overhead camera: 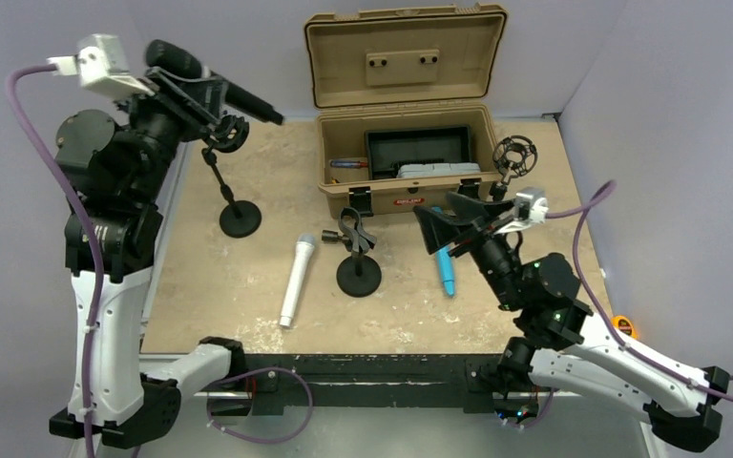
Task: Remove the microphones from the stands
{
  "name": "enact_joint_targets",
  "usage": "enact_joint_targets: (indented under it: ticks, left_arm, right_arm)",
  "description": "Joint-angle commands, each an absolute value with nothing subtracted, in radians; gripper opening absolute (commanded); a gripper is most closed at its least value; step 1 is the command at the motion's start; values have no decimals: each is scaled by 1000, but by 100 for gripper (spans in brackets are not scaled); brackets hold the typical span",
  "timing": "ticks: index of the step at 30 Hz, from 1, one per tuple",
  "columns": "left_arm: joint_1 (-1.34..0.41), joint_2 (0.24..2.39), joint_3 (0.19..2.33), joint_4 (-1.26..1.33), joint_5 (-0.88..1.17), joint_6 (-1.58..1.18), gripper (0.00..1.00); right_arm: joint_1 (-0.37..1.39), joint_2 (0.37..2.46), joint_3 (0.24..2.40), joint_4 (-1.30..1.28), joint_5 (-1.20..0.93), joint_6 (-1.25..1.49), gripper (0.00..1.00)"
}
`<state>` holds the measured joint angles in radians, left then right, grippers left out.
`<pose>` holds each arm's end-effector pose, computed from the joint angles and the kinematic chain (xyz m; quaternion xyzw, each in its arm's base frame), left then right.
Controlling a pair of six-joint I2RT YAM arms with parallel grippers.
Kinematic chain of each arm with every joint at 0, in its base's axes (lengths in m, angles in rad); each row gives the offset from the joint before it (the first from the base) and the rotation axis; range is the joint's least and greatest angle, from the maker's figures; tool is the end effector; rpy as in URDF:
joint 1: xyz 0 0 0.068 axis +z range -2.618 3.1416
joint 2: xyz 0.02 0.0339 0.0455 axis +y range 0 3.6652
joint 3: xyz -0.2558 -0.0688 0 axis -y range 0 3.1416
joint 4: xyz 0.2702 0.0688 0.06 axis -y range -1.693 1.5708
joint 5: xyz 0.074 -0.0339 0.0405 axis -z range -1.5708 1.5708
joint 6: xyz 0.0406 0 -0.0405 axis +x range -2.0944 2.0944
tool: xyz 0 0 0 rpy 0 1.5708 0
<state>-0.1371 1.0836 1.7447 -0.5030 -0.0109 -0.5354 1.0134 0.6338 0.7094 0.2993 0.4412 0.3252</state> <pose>0.1881 -0.0255 0.5708 -0.1325 0.6354 -0.2477 0.7193 0.1109 0.1451 0.3858 -0.0151 0.5781 0.4038 0.7089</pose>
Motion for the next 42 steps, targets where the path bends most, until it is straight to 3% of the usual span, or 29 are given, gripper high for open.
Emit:
enact_joint_targets:
  ticks: [1,9,17,31,35,42]
  left_arm:
    - [-325,1185,1782,-546,251,-561,0]
    - [-647,1347,1617,-528,402,-753,0]
    - [-890,1519,1522,-541,227,-856,0]
    - [-987,1868,1540,-605,17,-892,1]
    - [-987,1934,1577,-648,3,-886,7]
    - [-986,1993,1610,-657,-29,-883,49]
  right_arm:
    - [1012,544,725,326,561,345,83]
    - [1012,362,720,318,655,343,83]
    - [1011,321,701,308,647,358,83]
    - [1012,311,689,276,634,386,82]
    - [1011,312,688,269,640,385,82]
    - [1013,321,684,270,639,385,82]
